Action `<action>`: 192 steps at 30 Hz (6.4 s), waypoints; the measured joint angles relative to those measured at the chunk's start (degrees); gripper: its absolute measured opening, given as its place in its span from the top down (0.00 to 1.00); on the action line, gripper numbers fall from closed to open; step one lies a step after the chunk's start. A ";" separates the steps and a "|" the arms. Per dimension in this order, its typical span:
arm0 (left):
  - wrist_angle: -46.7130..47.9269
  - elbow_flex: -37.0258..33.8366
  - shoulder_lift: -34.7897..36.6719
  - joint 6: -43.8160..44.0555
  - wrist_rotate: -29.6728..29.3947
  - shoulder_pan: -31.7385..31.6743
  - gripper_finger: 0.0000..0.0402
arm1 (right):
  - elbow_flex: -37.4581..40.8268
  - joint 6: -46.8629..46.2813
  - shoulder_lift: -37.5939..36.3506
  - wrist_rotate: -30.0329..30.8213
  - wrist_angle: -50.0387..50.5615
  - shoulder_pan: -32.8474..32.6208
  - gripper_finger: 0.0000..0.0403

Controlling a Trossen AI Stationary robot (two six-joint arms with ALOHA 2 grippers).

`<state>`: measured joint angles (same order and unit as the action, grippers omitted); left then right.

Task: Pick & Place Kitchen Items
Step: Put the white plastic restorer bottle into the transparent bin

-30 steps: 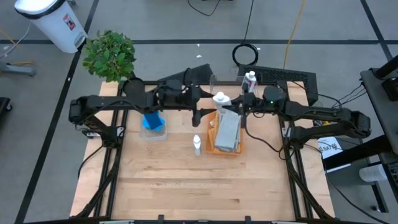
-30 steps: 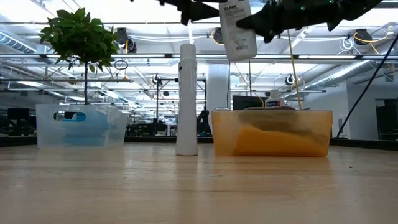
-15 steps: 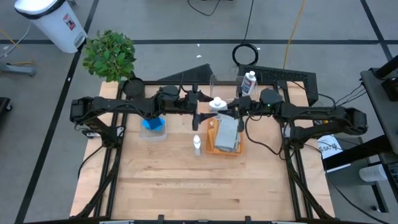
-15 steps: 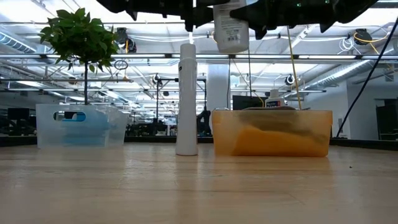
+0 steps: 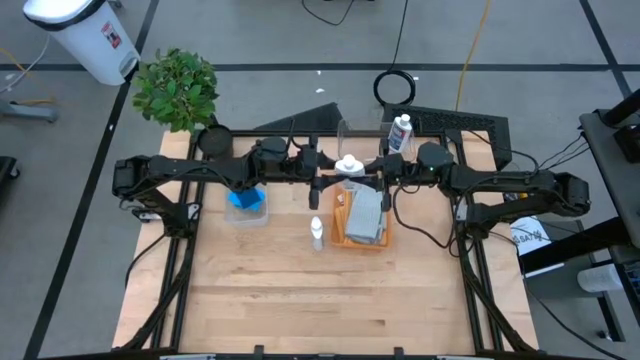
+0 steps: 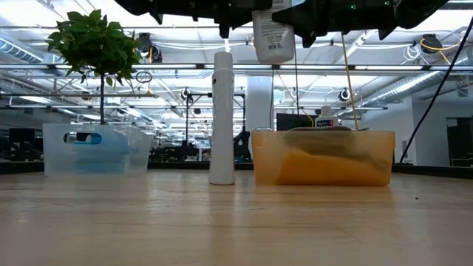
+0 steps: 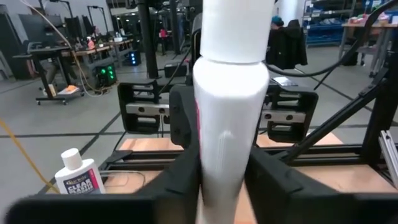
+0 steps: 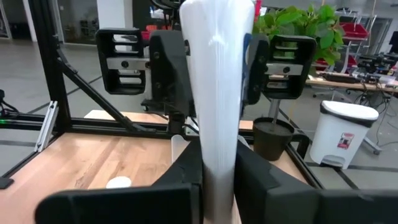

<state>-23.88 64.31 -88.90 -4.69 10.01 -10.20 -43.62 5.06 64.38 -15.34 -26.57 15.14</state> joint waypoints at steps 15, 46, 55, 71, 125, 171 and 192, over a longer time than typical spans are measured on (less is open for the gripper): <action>1.34 0.00 0.03 1.18 0.03 -1.49 0.89 | -0.07 -2.49 -5.33 0.74 12.12 0.71 0.71; 6.69 0.02 0.04 0.35 -3.03 -2.16 0.89 | -35.74 1.84 8.66 6.12 46.43 0.61 0.44; 7.20 0.02 0.04 0.49 -3.20 -2.16 0.89 | -35.75 3.13 9.50 6.05 45.60 0.61 0.61; 7.93 0.02 0.57 0.15 -5.91 -0.71 0.77 | -35.74 4.89 8.29 5.66 47.32 0.91 0.80; 9.15 0.07 1.88 2.45 -15.00 -1.29 0.31 | -5.88 0.50 14.62 15.28 17.65 33.29 0.80; 13.57 -15.07 14.90 1.40 -18.34 14.87 0.31 | -5.86 4.64 1.09 15.26 21.74 22.24 0.43; -13.94 -37.09 3.54 4.76 -11.77 10.80 0.31 | -5.86 5.07 1.09 15.24 21.68 18.15 0.45</action>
<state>-37.82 27.23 -85.37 0.07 -1.76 0.60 -49.47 10.13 65.47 -0.10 -4.89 33.29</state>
